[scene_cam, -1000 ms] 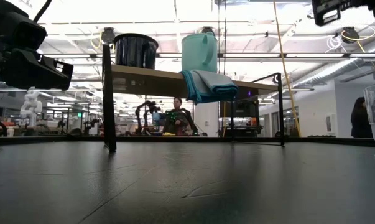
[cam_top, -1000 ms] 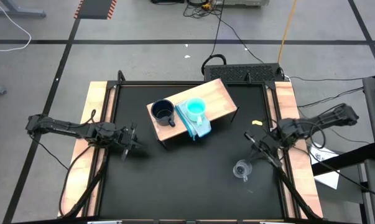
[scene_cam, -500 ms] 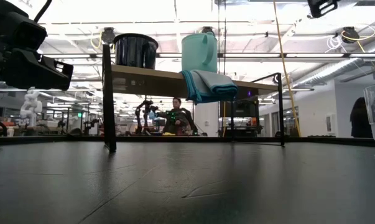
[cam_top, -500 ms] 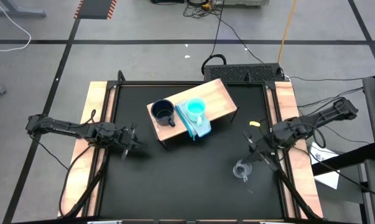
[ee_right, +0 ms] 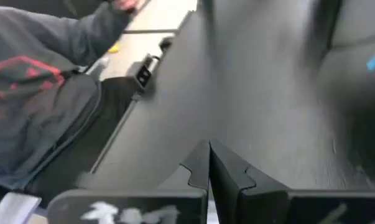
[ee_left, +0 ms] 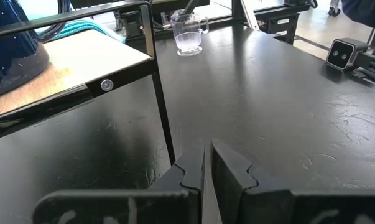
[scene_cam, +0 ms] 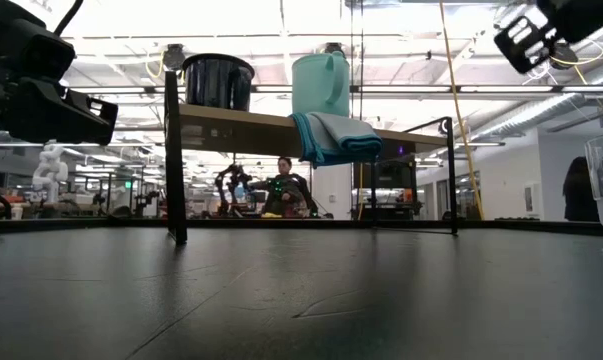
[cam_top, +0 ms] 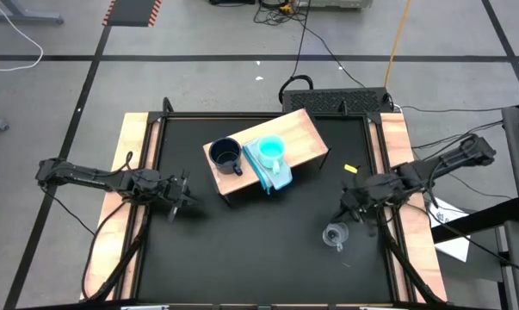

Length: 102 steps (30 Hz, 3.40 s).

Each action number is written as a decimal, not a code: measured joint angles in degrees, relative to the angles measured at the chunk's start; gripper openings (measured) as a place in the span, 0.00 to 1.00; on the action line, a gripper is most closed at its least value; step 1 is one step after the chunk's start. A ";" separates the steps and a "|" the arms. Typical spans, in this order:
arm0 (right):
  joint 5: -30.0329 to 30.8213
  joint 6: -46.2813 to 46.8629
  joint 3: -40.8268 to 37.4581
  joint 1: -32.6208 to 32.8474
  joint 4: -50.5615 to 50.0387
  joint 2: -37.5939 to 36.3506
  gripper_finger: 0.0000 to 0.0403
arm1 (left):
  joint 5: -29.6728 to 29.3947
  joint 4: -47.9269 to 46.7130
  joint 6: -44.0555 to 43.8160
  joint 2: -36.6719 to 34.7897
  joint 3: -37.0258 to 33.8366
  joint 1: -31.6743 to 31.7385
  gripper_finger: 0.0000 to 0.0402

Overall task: Stack small to large cups/mugs on shelf
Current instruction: Put the transparent mug to the right on the shelf

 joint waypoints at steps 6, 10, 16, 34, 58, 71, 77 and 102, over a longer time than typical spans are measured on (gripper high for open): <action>0.95 4.52 0.00 0.02 -2.91 1.78 0.00 | 0.00 0.02 0.02 0.00 0.00 0.00 0.08; 0.78 7.57 1.10 0.11 -7.58 2.65 0.00 | 0.00 0.00 0.02 0.00 0.00 0.00 0.08; 0.73 7.71 5.92 0.11 -18.46 4.63 0.00 | -0.02 -0.02 0.02 -0.02 0.00 0.00 0.08; -4.05 2.95 8.20 0.13 -26.04 11.89 0.00 | -0.04 -0.39 0.22 -0.01 0.00 0.00 0.08; -3.64 3.86 8.20 0.07 -25.49 13.85 0.29 | -0.04 -0.42 0.26 -0.02 0.00 0.00 0.08; -0.51 2.13 8.20 -0.02 -24.86 19.87 0.36 | -0.04 -0.46 0.26 0.00 0.00 0.00 0.08; -0.51 1.98 8.20 -0.02 -23.92 21.66 0.36 | -0.04 -0.46 0.26 -0.01 0.00 0.00 0.08; 1.28 2.19 7.69 0.00 -23.58 23.01 0.33 | -0.04 -0.52 0.15 -0.02 0.00 0.00 0.08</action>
